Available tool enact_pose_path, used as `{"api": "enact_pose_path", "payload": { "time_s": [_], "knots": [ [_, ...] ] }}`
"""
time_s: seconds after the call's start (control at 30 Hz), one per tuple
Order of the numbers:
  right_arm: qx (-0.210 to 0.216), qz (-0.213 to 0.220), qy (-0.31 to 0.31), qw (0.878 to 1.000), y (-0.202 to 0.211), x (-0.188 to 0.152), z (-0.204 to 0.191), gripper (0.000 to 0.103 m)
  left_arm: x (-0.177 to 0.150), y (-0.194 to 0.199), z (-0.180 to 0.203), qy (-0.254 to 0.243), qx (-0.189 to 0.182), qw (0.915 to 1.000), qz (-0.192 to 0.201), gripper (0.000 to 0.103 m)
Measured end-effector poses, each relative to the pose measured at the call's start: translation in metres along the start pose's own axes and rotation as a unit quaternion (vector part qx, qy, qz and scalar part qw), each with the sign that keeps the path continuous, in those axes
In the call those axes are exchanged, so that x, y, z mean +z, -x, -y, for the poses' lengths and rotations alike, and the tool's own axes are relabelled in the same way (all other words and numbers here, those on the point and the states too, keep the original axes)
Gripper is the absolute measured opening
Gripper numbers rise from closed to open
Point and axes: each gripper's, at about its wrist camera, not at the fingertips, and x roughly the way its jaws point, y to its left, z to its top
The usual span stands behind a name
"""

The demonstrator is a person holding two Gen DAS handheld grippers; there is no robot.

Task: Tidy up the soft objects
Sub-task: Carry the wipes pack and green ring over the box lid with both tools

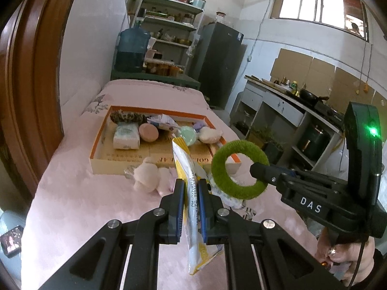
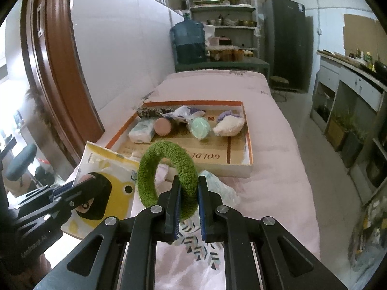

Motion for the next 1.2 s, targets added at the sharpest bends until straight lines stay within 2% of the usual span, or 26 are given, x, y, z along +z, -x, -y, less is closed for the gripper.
{"api": "enact_pose_path", "payload": {
  "time_s": [0.53, 1.2],
  "knots": [
    [0.001, 0.007, 0.002, 1.0, -0.007, 0.018, -0.005, 0.012, 0.03, -0.003, -0.009, -0.003, 0.005, 0.9998, 0.02, 0.011],
    [0.002, 0.027, 0.001, 1.0, -0.02, 0.066, -0.009, 0.012, 0.07, -0.013, -0.014, -0.015, 0.016, 0.9989, 0.042, 0.011]
  ]
}}
